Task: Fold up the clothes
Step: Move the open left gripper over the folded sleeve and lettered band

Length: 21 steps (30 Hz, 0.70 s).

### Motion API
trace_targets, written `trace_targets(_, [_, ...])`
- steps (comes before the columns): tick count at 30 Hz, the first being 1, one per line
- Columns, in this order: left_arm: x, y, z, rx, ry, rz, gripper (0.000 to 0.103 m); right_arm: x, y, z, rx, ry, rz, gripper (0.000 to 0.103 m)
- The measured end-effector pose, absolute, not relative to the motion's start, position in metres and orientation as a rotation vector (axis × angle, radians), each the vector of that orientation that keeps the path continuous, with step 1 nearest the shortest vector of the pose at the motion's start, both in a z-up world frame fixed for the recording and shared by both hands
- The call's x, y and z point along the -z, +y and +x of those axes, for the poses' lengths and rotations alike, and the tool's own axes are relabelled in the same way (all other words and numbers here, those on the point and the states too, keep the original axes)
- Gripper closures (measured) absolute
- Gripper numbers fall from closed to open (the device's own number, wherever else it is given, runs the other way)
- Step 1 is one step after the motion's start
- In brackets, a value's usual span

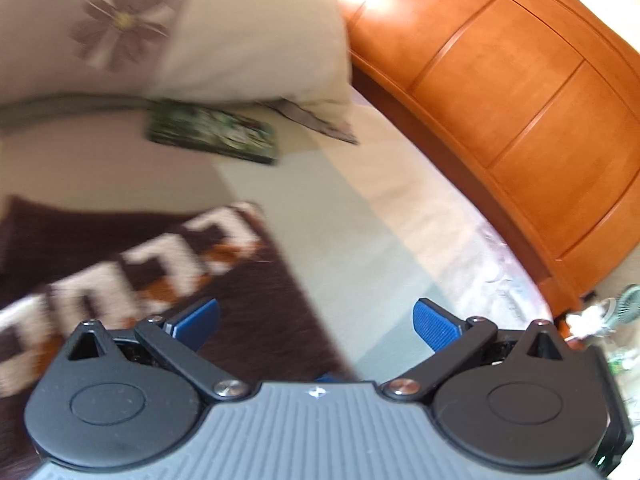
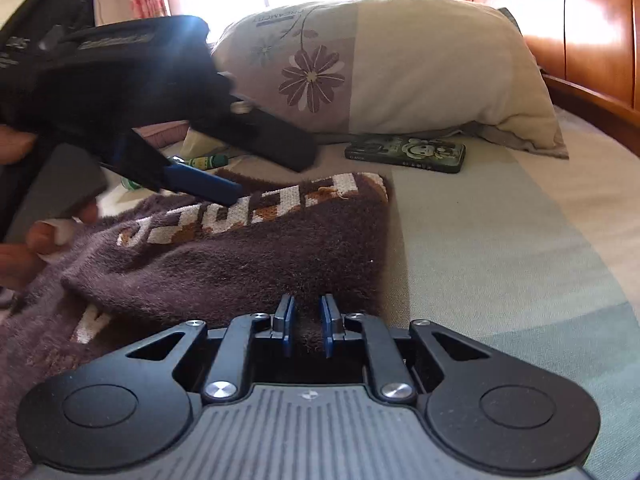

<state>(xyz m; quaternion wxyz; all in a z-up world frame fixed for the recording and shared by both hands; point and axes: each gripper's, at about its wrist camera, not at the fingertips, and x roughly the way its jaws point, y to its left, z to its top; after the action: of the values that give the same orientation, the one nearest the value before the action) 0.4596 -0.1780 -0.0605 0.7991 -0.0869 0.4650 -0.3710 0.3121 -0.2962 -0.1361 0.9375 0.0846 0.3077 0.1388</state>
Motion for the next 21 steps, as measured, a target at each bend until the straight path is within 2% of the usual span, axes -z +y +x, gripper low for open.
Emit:
trace_targets(6, [0.094, -0.209, 0.495, 0.766, 1.062, -0.193, 0.001, 0.135, -0.293, 0.304, -0.277, 0.627, 0.146, 0.087])
trace_targets(10, [0.099, -0.211, 0.51, 0.691, 1.04, -0.192, 0.001, 0.131, -0.289, 0.3, -0.273, 0.624, 0.119, 0.087])
trace_targets(17, [0.077, -0.216, 0.498, 0.769, 0.988, -0.198, 0.001, 0.129, -0.29, 0.298, -0.276, 0.63, 0.131, 0.087])
trace_targets(21, [0.101, -0.231, 0.519, 0.711, 1.008, -0.155, 0.001, 0.129, -0.29, 0.299, -0.272, 0.633, 0.128, 0.086])
